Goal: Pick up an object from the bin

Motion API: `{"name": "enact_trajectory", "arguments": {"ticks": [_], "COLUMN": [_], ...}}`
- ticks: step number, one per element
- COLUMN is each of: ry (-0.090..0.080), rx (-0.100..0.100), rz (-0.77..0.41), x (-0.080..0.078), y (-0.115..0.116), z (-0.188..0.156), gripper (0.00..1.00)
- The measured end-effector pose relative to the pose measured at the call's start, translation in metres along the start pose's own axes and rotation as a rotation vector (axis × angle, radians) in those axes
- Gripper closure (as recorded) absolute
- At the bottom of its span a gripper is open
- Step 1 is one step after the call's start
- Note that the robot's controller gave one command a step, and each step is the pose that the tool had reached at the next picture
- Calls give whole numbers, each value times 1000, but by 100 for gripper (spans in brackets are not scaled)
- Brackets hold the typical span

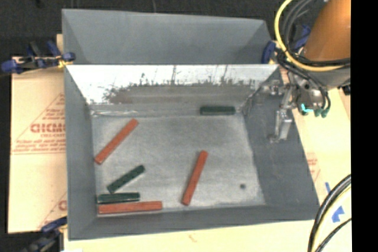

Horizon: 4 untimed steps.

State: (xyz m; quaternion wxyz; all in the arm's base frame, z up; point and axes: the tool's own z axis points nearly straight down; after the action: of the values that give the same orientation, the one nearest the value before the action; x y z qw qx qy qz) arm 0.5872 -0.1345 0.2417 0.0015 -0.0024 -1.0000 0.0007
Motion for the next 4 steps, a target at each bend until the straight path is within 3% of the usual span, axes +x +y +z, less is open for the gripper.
{"name": "enact_trajectory", "arguments": {"ticks": [1,3,4], "ry": [-8,-10,-7], "rx": [2,2,-3], "rz": [-3,-120,-55], "x": [-1,39,42], "y": [1,56,61], "z": [-5,113,155], "gripper": [0,0,0]}}
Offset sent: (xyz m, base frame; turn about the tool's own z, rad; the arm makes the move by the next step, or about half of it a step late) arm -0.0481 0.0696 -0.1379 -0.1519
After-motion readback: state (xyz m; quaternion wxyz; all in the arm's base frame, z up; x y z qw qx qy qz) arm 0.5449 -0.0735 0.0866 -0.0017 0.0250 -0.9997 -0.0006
